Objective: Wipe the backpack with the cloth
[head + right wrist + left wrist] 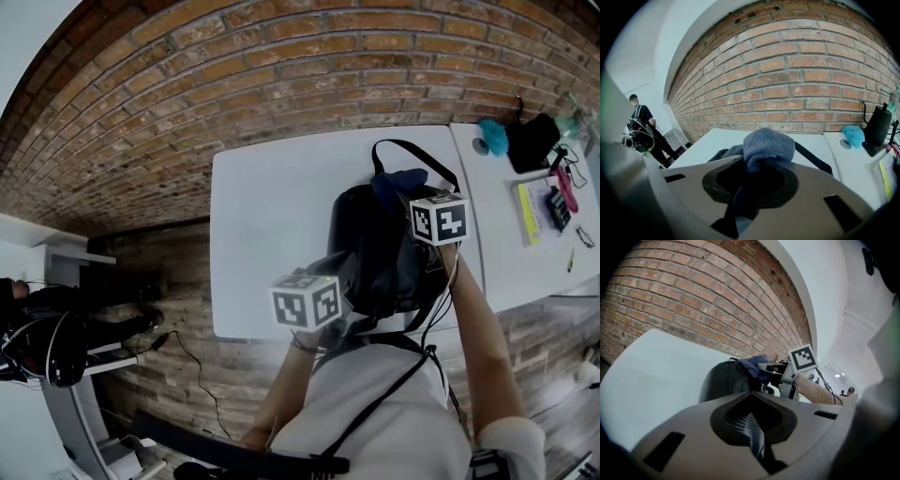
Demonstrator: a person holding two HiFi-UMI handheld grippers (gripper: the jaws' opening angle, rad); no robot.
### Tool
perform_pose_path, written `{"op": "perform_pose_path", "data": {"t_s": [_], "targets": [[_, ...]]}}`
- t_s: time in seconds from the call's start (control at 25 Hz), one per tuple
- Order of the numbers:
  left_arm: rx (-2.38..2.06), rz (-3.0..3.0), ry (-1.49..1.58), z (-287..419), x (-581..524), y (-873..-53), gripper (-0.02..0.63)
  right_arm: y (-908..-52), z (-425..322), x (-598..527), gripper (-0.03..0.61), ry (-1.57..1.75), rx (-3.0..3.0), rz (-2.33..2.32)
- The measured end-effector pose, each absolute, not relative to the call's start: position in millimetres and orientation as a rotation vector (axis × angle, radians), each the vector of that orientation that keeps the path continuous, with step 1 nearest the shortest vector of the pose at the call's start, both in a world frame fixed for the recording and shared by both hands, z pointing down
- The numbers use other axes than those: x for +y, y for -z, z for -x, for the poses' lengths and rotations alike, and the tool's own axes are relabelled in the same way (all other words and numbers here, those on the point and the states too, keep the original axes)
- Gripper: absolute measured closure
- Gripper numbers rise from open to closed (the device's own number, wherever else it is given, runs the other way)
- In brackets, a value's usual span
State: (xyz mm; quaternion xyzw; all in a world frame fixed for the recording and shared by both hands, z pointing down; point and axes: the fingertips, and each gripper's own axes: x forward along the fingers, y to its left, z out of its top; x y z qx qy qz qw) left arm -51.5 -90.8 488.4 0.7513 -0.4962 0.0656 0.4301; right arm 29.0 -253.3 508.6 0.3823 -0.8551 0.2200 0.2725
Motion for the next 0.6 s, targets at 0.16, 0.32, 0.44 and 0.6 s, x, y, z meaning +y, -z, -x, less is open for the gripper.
{"op": "perform_pose_path", "data": {"t_s": [0.16,0.32,0.44,0.6], "targets": [[-1.233,-1.877,-0.166,49.6,-90.5,-488.5,0.609,-509.5,-29.5,-250.6,0.505,-0.599,-2.301,-1.02],[-1.232,-1.878,-0.167,49.5,-89.8,-488.8,0.61,-509.7,-30.4,-245.8,0.505,-0.587,-2.298,-1.005],[-1.234,-1.877,-0.166,49.9,-89.7,-488.2,0.611,-509.9,-31.5,-243.2,0.505,-0.585,-2.297,-1.002],[-1.24,-1.874,-0.165,50.7,-89.1,-488.2,0.611,-510.2,-32.5,-238.1,0.505,-0.585,-2.3,-0.99]]}}
